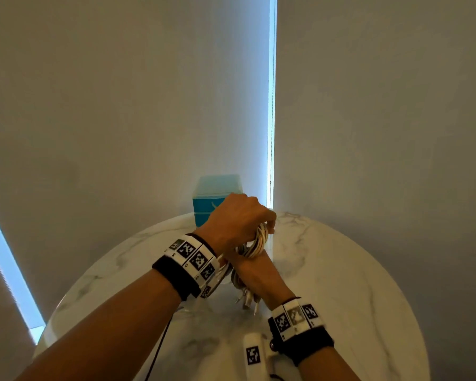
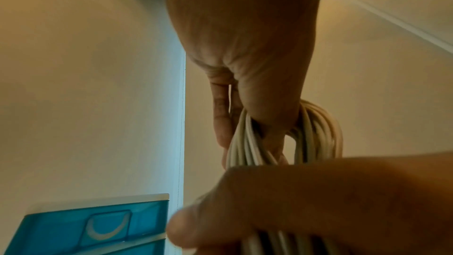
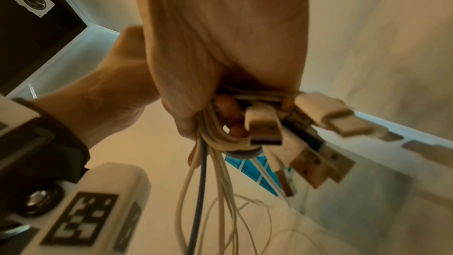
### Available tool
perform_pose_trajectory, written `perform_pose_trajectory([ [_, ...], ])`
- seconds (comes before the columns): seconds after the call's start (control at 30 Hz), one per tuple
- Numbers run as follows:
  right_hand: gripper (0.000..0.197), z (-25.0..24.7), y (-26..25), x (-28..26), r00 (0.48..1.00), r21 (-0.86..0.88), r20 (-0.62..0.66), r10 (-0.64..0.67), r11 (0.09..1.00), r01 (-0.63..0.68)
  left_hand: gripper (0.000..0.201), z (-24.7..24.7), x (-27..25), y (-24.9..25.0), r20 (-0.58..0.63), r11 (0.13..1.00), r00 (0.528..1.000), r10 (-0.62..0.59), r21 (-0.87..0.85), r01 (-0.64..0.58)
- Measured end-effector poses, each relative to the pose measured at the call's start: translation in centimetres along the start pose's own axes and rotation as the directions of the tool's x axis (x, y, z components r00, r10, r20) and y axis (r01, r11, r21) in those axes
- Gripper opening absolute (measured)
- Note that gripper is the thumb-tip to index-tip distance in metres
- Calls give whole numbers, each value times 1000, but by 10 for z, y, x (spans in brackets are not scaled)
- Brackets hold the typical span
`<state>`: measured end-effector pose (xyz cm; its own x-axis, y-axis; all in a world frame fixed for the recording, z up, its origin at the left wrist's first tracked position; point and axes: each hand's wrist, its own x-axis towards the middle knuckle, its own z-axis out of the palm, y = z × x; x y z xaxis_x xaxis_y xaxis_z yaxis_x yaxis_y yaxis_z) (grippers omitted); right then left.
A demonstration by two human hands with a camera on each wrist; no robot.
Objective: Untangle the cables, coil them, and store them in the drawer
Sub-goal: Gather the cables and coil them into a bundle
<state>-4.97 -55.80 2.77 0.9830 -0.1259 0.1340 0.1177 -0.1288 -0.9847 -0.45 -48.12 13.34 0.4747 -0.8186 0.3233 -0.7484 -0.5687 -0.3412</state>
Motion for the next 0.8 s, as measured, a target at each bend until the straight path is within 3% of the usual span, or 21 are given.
perform_pose_trajectory([
  [0.07, 36, -4, 4, -1, 999, -60, -36, -25, 998, 22, 30, 3, -1, -3, -42, 991, 999, -21, -133, 16],
  [0.1, 39, -6, 7, 1, 997, -59, -79, -15, 998, 11, 33, 8, -3, -7, -66, 956, 997, -51, -292, 30],
  [0.17, 37, -9, 12, 6, 982, 35, -187, 10, 999, -3, 49, 22, -11, -12, -35, 768, 993, -116, -637, 67],
  [0.23, 26, -9, 12, 9, 971, 231, -236, 29, 972, 27, 67, 41, -22, -15, 151, 588, 978, -142, -782, 206],
  [0.3, 27, -10, 13, 7, 982, 369, -185, 41, 929, 31, 86, 58, -36, -16, 379, 482, 917, -123, -785, 389],
  [0.33, 34, -10, 14, 5, 988, 382, -144, 52, 924, 7, 87, 64, -43, -18, 427, 467, 900, -93, -779, 418],
  [0.43, 44, -15, 14, 4, 988, 399, -89, 125, 913, -80, 60, 64, -56, -29, 441, 494, 898, 1, -781, 383],
  [0.57, 47, -29, 13, 10, 977, 432, -155, 146, 900, -66, 19, 70, -66, -45, 492, 639, 870, -9, -667, 384],
  [0.7, 52, -37, 18, 16, 950, 469, -257, 179, 883, -39, 36, 70, -76, -62, 447, 607, 894, 24, -717, 342],
  [0.8, 46, -50, 20, 21, 920, 593, -300, 252, 805, -28, 42, 76, -89, -82, 416, 550, 909, 9, -761, 343],
])
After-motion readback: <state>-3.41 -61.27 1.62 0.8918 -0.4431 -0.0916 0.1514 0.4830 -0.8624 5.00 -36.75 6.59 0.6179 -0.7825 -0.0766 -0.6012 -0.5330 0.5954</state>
